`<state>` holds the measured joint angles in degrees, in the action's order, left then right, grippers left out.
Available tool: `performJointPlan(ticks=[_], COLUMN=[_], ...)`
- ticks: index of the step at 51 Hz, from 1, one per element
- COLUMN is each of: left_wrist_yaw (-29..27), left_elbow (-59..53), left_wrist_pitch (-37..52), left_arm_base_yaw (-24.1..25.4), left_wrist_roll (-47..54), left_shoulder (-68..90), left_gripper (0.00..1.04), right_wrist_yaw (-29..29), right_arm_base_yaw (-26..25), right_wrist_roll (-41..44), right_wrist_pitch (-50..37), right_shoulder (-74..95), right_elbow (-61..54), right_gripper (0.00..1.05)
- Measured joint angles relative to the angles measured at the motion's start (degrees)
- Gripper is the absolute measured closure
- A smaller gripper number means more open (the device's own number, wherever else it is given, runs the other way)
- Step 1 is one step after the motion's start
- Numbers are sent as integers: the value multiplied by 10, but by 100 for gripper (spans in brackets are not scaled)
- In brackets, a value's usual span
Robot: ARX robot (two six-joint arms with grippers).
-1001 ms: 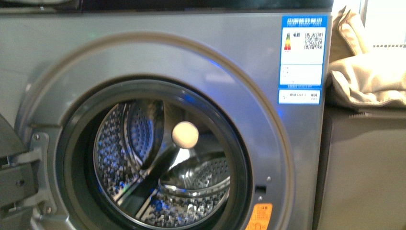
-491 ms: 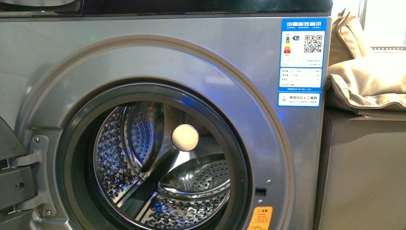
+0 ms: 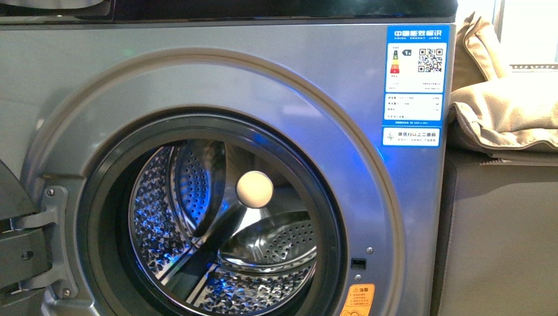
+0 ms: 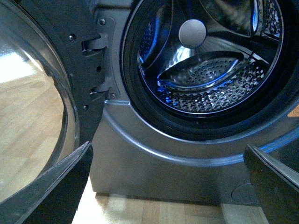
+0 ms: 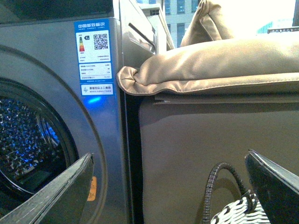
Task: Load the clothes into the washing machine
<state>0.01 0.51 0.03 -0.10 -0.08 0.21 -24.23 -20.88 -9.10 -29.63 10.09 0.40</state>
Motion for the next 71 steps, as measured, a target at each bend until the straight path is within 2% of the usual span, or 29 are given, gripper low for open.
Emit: performJointPlan(ticks=[9,18,26,33,41,48,55,59,65,71], left_wrist_yaw=[0,0,0,0,0,0,0,0,0,0], left_elbow=[0,0,0,0,0,0,0,0,0,0], left_wrist_pitch=[0,0,0,0,0,0,0,0,0,0], left_arm_base_yaw=[0,0,0,0,0,0,0,0,0,0], left_wrist_roll=[0,0,0,0,0,0,0,0,0,0], left_shoulder=[0,0,0,0,0,0,0,0,0,0], left_gripper=[7,7,7,7,7,7,7,7,7,7], right_wrist_yaw=[23,34,-24,-75,-83,-76,-23,2,30,41], right_arm_base_yaw=[24,26,-35,-102,-147,-163,-181,-200,-230,-261], right_wrist_roll=[-3,-1,-6,-12,-12,-1,76,126,195,254], right_wrist_pitch=[19,89,192,209,244,329,492,553,573,556], right_shoulder=[45,122,219,310,399,480,563,591,602,611], right_elbow=[48,151,292,420,546,635,700,699,669,613], right_gripper=[8,8,8,8,8,8,8,8,8,8])
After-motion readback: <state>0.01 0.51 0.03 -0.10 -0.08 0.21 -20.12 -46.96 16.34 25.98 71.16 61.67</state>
